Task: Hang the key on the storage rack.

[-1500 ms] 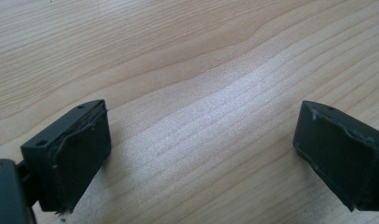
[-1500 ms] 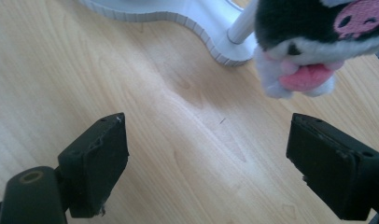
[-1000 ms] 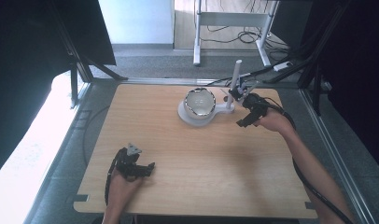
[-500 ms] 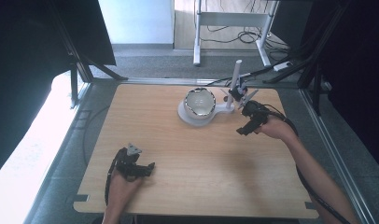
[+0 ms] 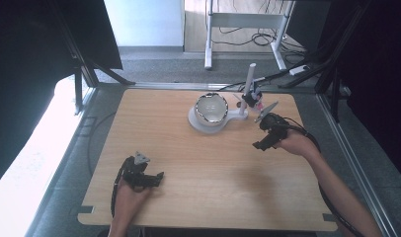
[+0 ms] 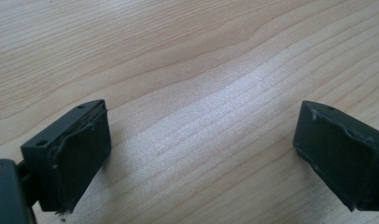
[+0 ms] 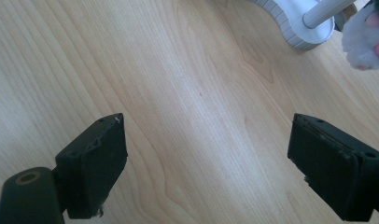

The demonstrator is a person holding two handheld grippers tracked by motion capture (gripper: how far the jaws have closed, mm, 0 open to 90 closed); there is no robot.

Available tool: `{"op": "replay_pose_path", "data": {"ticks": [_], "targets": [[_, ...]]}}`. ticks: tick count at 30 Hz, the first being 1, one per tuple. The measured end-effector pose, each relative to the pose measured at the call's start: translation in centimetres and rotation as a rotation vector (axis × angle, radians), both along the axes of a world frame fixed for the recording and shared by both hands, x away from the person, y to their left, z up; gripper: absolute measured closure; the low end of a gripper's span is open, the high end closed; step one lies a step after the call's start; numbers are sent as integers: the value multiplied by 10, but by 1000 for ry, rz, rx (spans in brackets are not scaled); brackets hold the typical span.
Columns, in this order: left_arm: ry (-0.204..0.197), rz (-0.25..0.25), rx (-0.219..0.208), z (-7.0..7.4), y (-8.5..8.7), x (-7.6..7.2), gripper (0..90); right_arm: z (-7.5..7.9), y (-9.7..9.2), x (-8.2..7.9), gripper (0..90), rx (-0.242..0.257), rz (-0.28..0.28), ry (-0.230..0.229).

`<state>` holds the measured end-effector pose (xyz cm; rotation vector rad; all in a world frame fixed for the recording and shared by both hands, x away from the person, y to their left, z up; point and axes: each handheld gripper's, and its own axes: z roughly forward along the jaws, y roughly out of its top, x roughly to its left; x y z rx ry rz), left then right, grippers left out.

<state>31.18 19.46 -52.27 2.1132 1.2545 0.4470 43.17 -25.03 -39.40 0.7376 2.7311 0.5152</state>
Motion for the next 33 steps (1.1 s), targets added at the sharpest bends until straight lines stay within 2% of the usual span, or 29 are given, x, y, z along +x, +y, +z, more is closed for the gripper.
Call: {"op": "replay_pose_path", "data": {"ticks": [21, 33], "targets": [[-1, -2, 2, 0, 0, 0, 41, -3, -20, -40, 127, 31, -14, -34], [-1, 3, -3, 0, 0, 0, 42, -16, -28, -64, 122, 69, -23, -48]]}}
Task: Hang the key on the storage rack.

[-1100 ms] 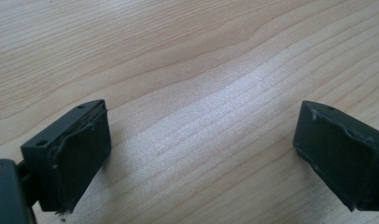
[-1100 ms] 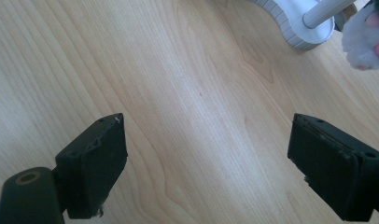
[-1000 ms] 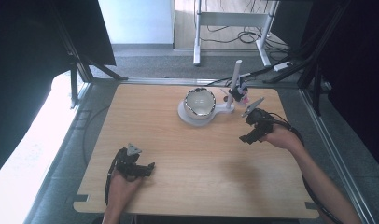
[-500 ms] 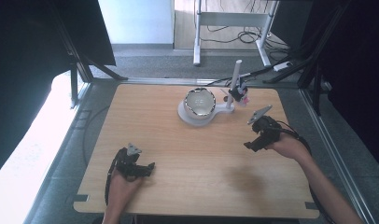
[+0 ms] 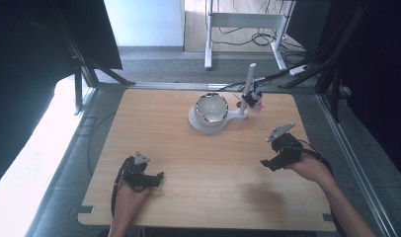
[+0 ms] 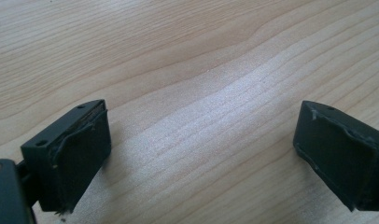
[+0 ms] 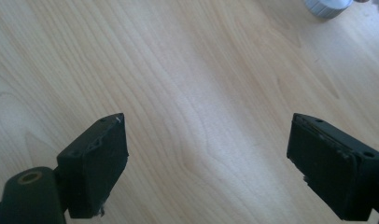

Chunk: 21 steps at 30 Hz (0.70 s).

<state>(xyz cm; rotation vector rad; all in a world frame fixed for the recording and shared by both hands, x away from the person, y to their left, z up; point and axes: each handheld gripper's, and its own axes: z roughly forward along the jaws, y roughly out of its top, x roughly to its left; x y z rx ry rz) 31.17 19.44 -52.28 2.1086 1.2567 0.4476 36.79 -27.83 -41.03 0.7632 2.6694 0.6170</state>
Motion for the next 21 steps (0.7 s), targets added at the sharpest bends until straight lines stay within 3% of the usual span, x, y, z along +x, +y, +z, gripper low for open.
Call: {"op": "replay_pose_path", "data": {"ticks": [11, 21], "targets": [[1, -2, 3, 0, 0, 0, 42, -28, 1, -20, 96, 46, 8, -4], [1, -3, 3, 0, 0, 0, 42, -56, 2, -37, 91, 138, -9, -11]]}}
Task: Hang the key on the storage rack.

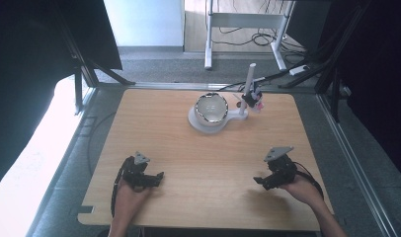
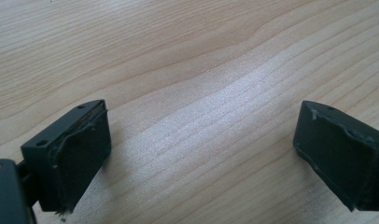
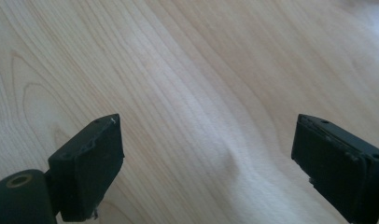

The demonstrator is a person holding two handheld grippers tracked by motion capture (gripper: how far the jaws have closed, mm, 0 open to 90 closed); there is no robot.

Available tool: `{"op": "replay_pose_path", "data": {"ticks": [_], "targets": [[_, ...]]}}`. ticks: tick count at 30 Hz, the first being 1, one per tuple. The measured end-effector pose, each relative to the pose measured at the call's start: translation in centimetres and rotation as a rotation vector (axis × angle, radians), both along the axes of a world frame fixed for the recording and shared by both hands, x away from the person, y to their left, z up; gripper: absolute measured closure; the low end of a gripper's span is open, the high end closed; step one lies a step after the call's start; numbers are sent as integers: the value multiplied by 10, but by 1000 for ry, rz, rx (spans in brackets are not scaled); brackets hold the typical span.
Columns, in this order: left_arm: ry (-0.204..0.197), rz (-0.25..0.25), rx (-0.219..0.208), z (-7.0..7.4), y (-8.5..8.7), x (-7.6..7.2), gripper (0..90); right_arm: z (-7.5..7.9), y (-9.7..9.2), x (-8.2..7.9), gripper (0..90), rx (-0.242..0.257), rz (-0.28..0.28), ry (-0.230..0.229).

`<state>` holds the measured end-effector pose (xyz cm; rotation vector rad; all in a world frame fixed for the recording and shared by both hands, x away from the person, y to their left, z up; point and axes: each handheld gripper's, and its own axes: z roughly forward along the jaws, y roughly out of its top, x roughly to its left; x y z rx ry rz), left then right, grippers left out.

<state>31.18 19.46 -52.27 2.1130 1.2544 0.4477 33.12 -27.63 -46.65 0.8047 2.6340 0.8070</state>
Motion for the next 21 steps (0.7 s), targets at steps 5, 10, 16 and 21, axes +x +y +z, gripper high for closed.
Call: {"op": "replay_pose_path", "data": {"ticks": [5, 10, 16, 21], "targets": [[0, 0, 0, 0, 0, 0, 42, -19, 0, -7, 88, 40, -13, -3], [0, 0, 0, 0, 0, 0, 42, -38, -2, -10, 77, 84, -43, -15], [0, 0, 0, 0, 0, 0, 42, -52, -8, -12, 47, 174, -90, -17], [0, 0, 0, 0, 0, 0, 42, -54, -9, -13, 24, 183, -109, -27]]}}
